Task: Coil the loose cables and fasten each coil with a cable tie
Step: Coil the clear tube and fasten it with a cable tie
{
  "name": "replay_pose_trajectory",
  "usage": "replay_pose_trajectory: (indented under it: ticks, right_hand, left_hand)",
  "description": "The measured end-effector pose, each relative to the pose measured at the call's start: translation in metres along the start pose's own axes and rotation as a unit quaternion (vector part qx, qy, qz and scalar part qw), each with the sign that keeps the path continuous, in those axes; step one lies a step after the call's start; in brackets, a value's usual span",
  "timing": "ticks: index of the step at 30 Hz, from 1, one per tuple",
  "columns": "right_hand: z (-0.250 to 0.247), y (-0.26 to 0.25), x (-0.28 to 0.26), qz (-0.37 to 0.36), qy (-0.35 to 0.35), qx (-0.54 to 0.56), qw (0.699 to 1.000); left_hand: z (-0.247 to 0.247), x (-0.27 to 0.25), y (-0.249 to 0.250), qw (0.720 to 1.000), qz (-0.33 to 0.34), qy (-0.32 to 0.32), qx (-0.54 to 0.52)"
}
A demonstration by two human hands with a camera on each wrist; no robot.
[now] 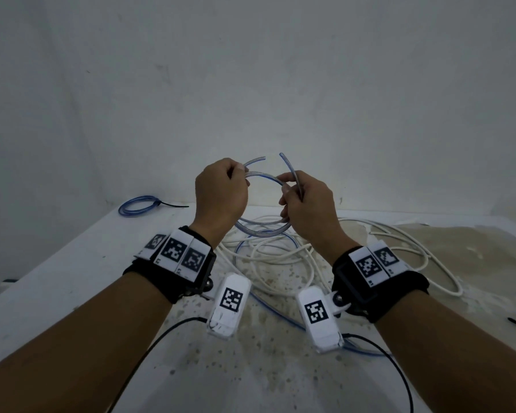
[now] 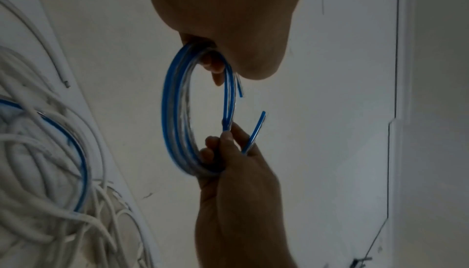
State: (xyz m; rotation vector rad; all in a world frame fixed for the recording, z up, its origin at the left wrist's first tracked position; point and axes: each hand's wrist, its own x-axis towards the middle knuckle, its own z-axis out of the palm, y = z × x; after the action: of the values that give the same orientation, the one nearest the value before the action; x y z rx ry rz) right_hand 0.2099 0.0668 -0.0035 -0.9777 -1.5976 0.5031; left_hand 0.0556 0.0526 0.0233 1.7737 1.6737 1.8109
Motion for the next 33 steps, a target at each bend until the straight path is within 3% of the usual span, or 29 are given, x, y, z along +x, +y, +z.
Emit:
replay_pose_trajectory:
  ticks: [4, 8, 11, 15, 20, 26, 33]
  right_hand:
    - [0.0, -0.007, -0.001, 0.083, -0.02, 0.144, 0.986]
    - [-0.004, -0.019, -0.005, 0.202, -0.048, 0.345, 0.915]
    - [-0.006, -0.024, -0.006, 0.223, -0.08, 0.319, 0.917]
    - [-0.008, -0.023, -0.003, 0.268, -0.096, 0.351, 0.892]
    - [-0.006, -0.02, -0.006, 0.229, -0.079, 0.266, 0.933]
    - [-0.009, -0.02, -0.007, 0.204, -0.078, 0.251, 0.943]
    - [-0.015, -0.015, -0.004, 0.282, -0.111, 0.273, 0.913]
  left_hand:
    - [0.002, -0.008, -0.01, 0.987, 0.141, 0.027, 0.065]
    - [0.001, -0.012, -0.012, 0.989, 0.15, -0.009, 0.015]
    - [0.0, -0.013, -0.007, 0.987, 0.158, -0.04, -0.013]
    - [-0.002, -0.01, -0.008, 0.987, 0.145, -0.062, 0.005]
    - [-0.004, -0.012, -0.009, 0.986, 0.143, -0.076, 0.042]
    - [-0.006, -0.011, -0.007, 0.986, 0.133, -0.093, 0.03]
    - [-0.025, -0.007, -0.001, 0.965, 0.156, -0.207, 0.047]
